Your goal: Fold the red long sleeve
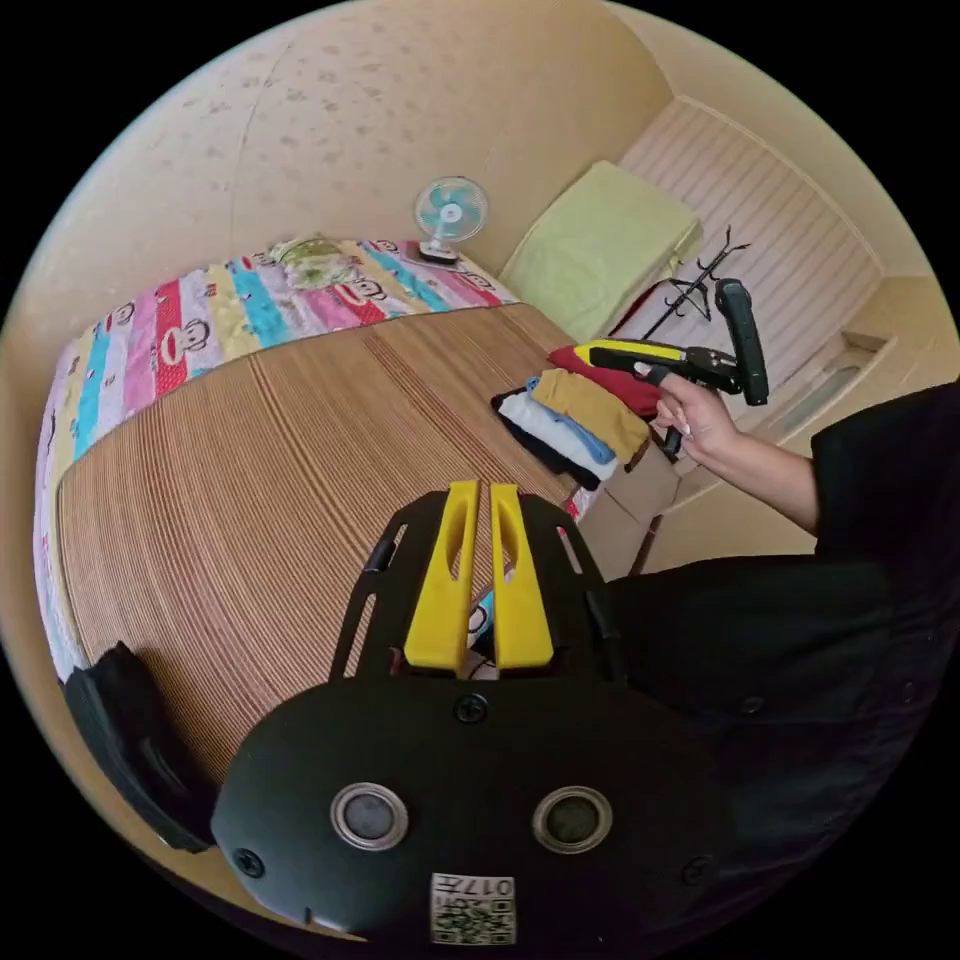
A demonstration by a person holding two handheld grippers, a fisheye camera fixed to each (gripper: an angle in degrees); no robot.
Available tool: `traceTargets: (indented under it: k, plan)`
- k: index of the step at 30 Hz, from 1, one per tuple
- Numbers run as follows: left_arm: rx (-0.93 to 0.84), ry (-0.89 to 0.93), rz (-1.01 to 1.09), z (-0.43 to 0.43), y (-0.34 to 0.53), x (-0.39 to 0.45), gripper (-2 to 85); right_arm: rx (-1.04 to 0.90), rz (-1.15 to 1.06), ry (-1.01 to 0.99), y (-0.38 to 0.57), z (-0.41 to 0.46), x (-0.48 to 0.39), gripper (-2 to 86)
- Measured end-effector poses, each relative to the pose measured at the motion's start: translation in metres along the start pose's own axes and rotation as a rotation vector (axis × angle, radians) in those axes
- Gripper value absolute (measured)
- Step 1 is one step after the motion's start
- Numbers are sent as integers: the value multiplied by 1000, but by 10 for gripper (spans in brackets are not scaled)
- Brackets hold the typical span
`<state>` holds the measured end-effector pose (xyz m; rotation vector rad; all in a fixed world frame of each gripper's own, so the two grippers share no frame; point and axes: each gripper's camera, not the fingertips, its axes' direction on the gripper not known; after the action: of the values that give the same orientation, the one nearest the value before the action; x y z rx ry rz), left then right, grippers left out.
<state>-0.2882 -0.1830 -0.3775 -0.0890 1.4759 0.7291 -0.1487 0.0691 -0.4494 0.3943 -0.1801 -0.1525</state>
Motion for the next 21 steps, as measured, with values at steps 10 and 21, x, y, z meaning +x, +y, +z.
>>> traceTargets:
  k: [10, 21]
  plan:
    - [127, 397, -75, 81, -51, 79, -5, -230, 532, 124, 123, -22, 216, 33]
    - [54, 374, -171, 172, -88, 127, -8, -462, 752, 247, 148, 62, 429, 102]
